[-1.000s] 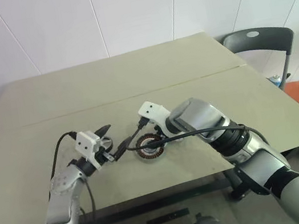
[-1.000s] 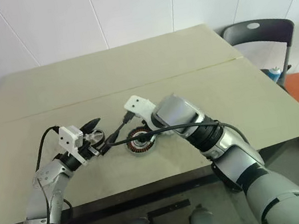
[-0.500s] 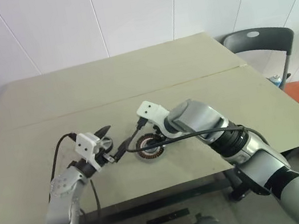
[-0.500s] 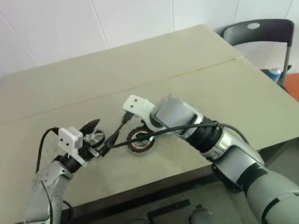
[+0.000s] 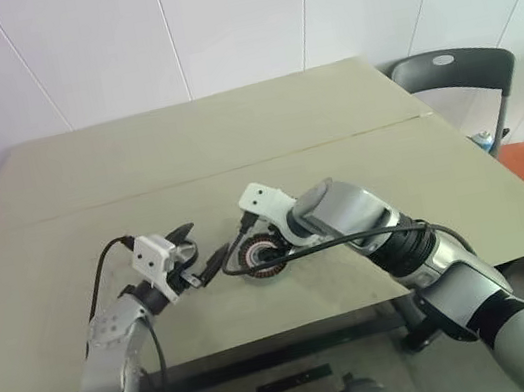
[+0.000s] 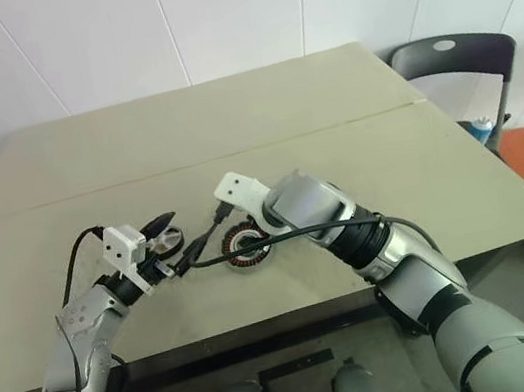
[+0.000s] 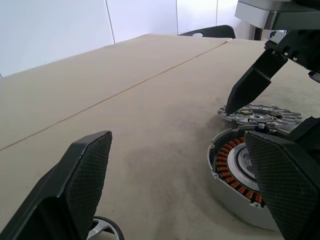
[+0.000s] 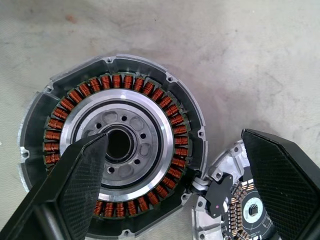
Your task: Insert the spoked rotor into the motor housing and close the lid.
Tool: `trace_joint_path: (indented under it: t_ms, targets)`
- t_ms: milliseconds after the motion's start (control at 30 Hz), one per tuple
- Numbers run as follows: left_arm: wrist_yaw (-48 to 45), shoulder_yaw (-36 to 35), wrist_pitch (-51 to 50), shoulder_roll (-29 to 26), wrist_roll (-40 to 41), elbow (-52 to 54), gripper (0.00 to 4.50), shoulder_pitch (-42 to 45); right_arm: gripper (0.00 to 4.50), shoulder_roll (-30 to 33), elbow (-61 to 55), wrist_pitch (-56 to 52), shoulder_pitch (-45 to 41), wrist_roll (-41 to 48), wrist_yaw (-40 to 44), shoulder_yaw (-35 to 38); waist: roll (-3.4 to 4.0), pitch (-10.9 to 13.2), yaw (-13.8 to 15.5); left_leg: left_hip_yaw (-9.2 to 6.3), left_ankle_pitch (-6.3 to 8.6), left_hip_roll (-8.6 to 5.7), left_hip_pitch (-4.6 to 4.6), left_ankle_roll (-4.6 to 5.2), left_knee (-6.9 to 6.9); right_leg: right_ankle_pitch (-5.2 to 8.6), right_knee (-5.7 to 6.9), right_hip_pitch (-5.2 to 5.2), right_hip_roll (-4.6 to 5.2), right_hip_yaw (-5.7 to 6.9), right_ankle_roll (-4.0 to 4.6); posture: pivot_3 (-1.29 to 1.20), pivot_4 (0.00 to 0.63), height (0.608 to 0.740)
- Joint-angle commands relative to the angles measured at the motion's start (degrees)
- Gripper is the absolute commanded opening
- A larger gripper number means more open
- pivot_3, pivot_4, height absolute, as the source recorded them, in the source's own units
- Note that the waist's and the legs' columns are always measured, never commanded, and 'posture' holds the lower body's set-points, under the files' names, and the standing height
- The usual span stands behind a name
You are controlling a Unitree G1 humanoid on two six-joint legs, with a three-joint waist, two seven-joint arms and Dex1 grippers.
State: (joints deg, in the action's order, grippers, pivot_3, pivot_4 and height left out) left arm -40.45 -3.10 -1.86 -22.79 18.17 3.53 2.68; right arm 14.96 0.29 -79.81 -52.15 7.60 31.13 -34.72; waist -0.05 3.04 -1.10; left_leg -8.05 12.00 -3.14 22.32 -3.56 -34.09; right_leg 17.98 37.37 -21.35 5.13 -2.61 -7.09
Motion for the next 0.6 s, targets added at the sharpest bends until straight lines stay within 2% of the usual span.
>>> trace_joint_path:
  t_ms: [33,600]
  targets:
    - [0.20,-0.66,0.65,-0.03,0.61,2.30,4.50,0.33,4.45,0.55,-1.11,1.52,-0.82,-0.43,-0.63,-0.37,0.00,0.00,0.01,0.00,0.00,0.00,0.00,0.00,0.00,0.00,0.00,0.00,0.00,0.00,0.00,0.00,0.000,0.740]
    - [0.17,-0.27,0.88,0.64,0.30,2.05,4.50,0.50,4.45,1.06,-0.03,4.41,0.96,-1.21,-1.83,-3.40,-0.01,-0.01,0.05,0.00,0.00,0.00,-0.01,0.00,-0.03,0.00,0.01,0.02,0.00,0.00,0.00,0.00,0.000,0.740]
